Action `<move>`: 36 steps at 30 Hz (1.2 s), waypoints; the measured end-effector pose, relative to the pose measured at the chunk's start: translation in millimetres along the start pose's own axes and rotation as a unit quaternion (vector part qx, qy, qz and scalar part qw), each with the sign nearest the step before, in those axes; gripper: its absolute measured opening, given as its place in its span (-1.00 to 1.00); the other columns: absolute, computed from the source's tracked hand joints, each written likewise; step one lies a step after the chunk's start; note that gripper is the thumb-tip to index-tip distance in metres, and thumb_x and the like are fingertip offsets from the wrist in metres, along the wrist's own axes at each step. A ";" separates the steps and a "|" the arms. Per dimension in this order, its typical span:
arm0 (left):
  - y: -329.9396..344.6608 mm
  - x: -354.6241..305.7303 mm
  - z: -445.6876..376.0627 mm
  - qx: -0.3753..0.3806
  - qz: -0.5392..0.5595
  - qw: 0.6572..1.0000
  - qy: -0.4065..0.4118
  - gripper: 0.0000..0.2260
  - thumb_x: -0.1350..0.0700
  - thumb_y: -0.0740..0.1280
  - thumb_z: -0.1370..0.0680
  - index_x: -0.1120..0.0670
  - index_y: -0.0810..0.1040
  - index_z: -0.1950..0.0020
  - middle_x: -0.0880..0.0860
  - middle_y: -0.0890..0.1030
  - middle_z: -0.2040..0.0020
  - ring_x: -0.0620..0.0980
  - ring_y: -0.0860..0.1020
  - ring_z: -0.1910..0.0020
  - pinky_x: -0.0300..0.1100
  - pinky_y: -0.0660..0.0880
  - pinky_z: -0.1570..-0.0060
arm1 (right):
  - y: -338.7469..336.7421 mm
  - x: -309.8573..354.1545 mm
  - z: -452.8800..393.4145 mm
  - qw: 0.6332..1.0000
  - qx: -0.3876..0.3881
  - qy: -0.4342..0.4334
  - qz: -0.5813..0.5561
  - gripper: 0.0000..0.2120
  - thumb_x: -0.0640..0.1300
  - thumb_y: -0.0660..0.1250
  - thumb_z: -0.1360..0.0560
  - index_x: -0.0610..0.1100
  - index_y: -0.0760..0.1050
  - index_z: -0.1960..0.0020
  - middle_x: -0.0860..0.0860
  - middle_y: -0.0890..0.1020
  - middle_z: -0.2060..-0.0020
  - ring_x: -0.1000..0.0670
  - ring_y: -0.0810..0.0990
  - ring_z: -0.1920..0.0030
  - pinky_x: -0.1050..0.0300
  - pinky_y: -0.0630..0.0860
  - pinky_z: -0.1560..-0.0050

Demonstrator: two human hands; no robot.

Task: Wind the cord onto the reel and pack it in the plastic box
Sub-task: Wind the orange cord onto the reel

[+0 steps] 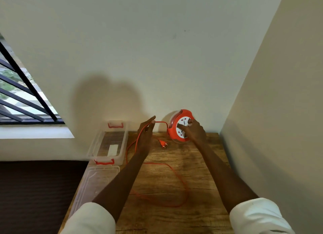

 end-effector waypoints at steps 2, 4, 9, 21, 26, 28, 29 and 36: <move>-9.6 4.9 -7.7 -0.035 0.032 0.998 -0.044 -0.73 -0.04 0.24 -0.66 0.01 0.60 -0.28 -0.04 0.64 -0.13 -0.04 0.60 -0.06 -0.11 0.57 -0.03 | 0.1 -2.2 -1.5 1.000 0.016 -0.013 0.003 -0.26 0.31 0.41 -0.43 -0.04 0.36 -0.48 -0.07 0.53 -0.38 -0.16 0.55 -0.30 -0.10 0.48 -0.27; -23.3 21.8 -13.9 -0.083 0.082 0.987 -0.108 -0.73 0.00 0.22 -0.67 0.07 0.61 -0.26 -0.02 0.65 -0.08 0.01 0.60 0.01 -0.14 0.55 0.08 | -2.0 -6.2 -1.7 0.998 0.015 -0.015 -0.060 -0.29 0.25 0.43 -0.45 -0.05 0.36 -0.47 -0.08 0.54 -0.37 -0.16 0.55 -0.29 -0.11 0.51 -0.27; -39.1 75.3 3.5 -0.122 0.189 0.929 -0.295 -0.82 0.14 0.28 -0.63 0.15 0.57 0.13 0.04 0.52 0.36 -0.08 0.45 0.51 -0.28 0.36 0.57 | -14.8 -14.8 -2.5 0.959 -0.038 0.041 -0.277 -0.37 0.08 0.44 -0.52 -0.11 0.35 -0.49 -0.11 0.50 -0.40 -0.19 0.54 -0.31 -0.13 0.56 -0.24; 29.2 63.4 57.5 0.286 0.060 0.874 -0.389 -0.46 -0.24 0.13 -0.64 0.18 0.64 0.11 0.07 0.59 0.30 -0.03 0.48 0.37 -0.19 0.45 0.34 | -2.8 6.7 -7.3 0.909 -0.059 0.128 -0.392 -0.46 0.16 0.45 -0.49 -0.14 0.46 -0.32 -0.10 0.64 -0.20 -0.14 0.69 -0.06 0.14 0.65 0.13; 51.9 59.1 63.4 0.357 0.024 0.875 -0.327 -0.67 0.05 0.31 -0.63 0.10 0.49 -0.38 0.13 0.62 -0.27 0.18 0.62 -0.20 0.11 0.49 -0.31 | 2.9 9.2 1.5 0.891 -0.057 0.148 -0.426 -0.44 0.13 0.44 -0.50 -0.15 0.43 -0.36 -0.10 0.64 -0.16 -0.14 0.69 -0.03 0.31 0.47 0.52; 59.5 55.2 64.8 0.338 0.006 0.889 -0.308 -0.73 0.12 0.34 -0.61 0.06 0.50 -0.31 0.06 0.57 -0.29 0.08 0.58 -0.22 0.08 0.44 -0.37 | 6.2 10.9 5.2 0.886 -0.049 0.153 -0.434 -0.46 0.11 0.44 -0.51 -0.15 0.43 -0.36 -0.10 0.64 -0.15 -0.13 0.70 0.00 0.31 0.47 0.53; 63.1 51.3 63.1 0.327 0.004 0.898 -0.295 -0.72 0.13 0.35 -0.60 0.05 0.49 -0.32 0.02 0.54 -0.29 0.03 0.55 -0.23 0.04 0.42 -0.39 | 8.1 12.3 7.2 0.887 -0.043 0.154 -0.433 -0.48 0.11 0.44 -0.51 -0.15 0.43 -0.34 -0.10 0.65 -0.12 -0.12 0.70 0.03 0.29 0.48 0.51; 73.6 47.0 50.2 0.234 0.054 0.920 -0.309 -0.92 0.20 0.27 -0.64 0.09 0.56 -0.06 0.09 0.62 0.05 0.00 0.63 0.19 -0.14 0.56 0.12 | 19.1 19.7 16.1 0.878 -0.019 0.164 -0.449 -0.54 0.10 0.45 -0.51 -0.14 0.46 -0.26 -0.06 0.67 0.01 -0.08 0.72 0.17 0.24 0.54 0.45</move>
Point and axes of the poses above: each hand's wrist, its own z-axis away from the middle knuckle, its own y-axis out of the palm, x = y × z, the point moved 8 cm from there along -z, towards the middle knuckle
